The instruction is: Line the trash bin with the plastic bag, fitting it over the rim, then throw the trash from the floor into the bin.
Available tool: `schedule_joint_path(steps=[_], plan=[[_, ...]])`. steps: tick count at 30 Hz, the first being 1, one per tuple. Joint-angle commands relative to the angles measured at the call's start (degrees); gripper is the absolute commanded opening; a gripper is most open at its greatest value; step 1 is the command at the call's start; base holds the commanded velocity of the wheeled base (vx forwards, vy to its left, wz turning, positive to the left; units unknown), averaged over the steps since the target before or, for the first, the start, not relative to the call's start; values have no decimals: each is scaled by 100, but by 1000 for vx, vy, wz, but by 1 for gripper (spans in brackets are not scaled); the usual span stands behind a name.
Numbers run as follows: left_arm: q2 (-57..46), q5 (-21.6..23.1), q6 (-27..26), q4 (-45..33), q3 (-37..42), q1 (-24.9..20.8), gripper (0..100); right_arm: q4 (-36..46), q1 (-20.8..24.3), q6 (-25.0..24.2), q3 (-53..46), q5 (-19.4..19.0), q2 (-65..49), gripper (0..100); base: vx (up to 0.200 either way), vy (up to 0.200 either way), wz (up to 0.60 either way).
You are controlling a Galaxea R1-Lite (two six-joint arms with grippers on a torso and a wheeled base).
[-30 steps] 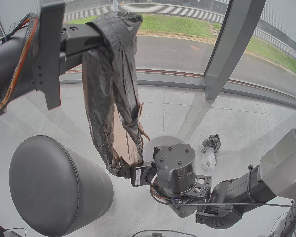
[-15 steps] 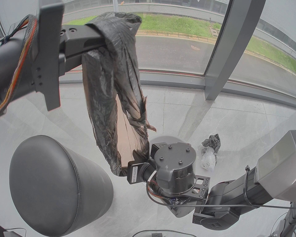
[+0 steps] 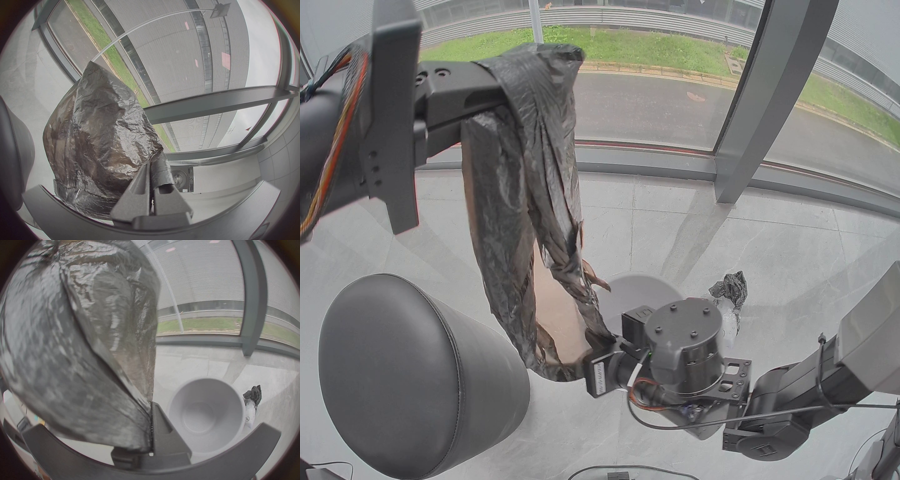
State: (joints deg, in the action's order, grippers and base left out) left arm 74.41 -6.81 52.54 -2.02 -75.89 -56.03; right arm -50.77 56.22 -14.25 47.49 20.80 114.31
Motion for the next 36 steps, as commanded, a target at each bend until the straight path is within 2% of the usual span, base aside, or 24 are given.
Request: schedule_joint_path(steps=[1,4,8,12,17,21,23,24,26,27,31,36], plan=[[-357,523,2,9,505,268,0,1149,-700,291,-654,-1069,-1192,0,0,0,0],[-489,1077,11,62,865,611,0,2485,-1105,265,-478,-2089,-1877,0,0,0,0],[-630,1622,2,457,1463,901,0,4357,-1685,265,199,-3020,-2466,0,0,0,0],[-647,2140,2,756,1893,1085,0,5666,-2019,247,928,-3653,-2598,0,0,0,0],[-559,2923,-7,923,2271,1085,0,6229,-2186,28,1377,-4365,-2616,0,0,0,0],[-436,3599,-121,1486,2693,1094,0,6607,-2239,-298,1772,-4602,-2581,0,0,0,0],[-427,3661,-165,1644,2799,1094,0,6747,-2239,-324,1869,-4655,-2572,0,0,0,0],[-384,3775,-288,2092,3115,1085,0,7222,-2247,-377,2150,-4848,-2554,0,0,0,0],[-357,3819,-306,2285,3229,1085,0,7450,-2256,-403,2291,-4936,-2545,0,0,0,0],[-304,3881,-306,2611,3431,1085,0,8074,-2282,-456,2660,-5050,-2519,0,0,0,0],[-260,3898,-315,2839,3651,1085,0,9076,-2300,-412,3152,-5077,-2387,0,0,0,0],[-217,3916,-323,2892,3801,1085,0,9683,-2309,-394,3319,-5077,-2238,0,0,0,0]])
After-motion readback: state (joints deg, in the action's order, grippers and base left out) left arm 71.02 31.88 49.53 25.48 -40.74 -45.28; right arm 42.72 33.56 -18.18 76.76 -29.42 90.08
